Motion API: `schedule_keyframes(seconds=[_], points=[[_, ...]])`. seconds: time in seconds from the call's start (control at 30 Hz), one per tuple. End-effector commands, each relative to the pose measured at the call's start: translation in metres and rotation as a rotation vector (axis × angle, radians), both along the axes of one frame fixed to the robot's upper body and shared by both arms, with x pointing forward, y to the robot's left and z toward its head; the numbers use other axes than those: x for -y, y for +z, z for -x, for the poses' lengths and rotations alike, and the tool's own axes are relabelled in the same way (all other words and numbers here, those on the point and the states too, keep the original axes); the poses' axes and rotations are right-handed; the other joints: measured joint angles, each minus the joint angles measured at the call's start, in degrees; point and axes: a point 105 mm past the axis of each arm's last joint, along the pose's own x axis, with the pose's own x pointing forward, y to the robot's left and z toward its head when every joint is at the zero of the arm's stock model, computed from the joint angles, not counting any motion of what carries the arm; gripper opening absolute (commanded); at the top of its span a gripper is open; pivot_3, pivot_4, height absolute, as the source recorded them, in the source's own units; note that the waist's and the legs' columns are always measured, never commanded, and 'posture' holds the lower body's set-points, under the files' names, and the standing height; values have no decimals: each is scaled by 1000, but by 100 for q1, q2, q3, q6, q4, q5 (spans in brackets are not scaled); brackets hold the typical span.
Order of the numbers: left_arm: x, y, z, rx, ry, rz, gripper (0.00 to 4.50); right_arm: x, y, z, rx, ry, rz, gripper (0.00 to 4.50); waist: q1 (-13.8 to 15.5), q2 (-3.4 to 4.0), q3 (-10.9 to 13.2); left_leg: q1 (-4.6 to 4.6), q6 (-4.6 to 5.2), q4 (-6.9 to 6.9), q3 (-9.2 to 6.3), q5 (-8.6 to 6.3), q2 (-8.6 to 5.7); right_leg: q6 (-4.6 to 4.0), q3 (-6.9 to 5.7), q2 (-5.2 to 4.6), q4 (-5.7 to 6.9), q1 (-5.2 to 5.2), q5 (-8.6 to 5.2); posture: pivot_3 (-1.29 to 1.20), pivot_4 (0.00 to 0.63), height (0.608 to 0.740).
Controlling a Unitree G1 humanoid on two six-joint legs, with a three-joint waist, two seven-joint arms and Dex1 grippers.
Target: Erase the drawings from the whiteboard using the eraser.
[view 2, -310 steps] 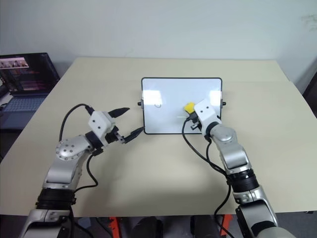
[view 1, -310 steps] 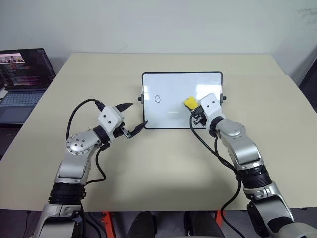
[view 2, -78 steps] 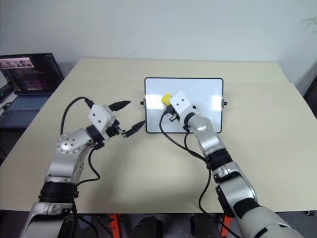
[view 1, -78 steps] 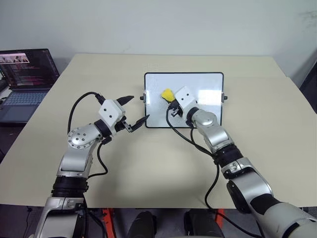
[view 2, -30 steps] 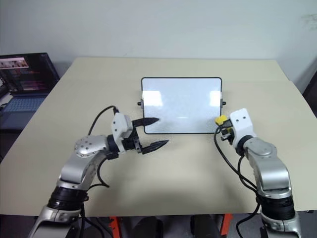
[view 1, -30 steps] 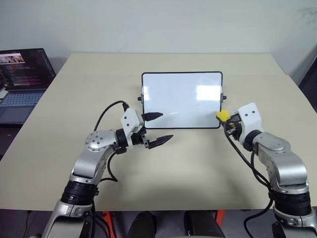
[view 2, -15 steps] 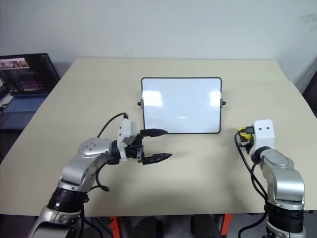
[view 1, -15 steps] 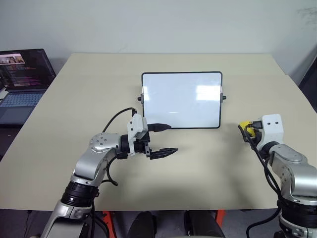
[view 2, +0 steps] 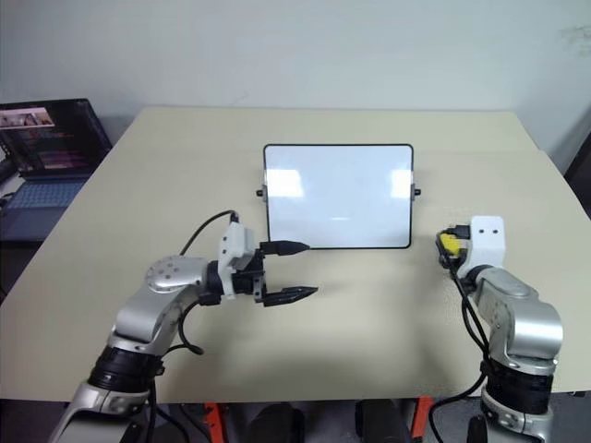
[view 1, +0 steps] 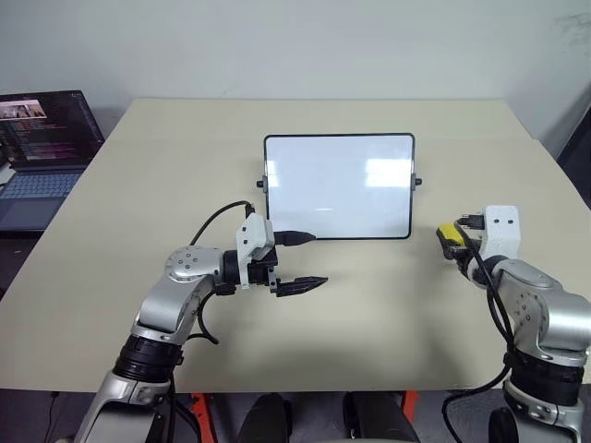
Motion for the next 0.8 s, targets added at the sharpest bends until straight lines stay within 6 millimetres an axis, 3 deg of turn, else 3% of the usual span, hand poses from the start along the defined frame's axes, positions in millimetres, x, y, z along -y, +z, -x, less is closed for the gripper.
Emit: schedule_keyframes(seconds=[0.03, 0.8], points=[[-4, 7, -1, 49, 17, 0, 4500, -3, 4, -4, 22, 4, -1, 1228, 0, 0, 0, 0, 0, 0, 0, 0, 0, 0, 0, 0, -1, 0, 0, 0, 150, 740], [-7, 14, -9, 75, 49, -2, 4500, -2, -4, -21, 23, -2, 11, 1228, -7, 1, 1, 1, 0, 0, 3, 0, 0, 0, 1, 0, 1, 0, 0, 0, 150, 740]])
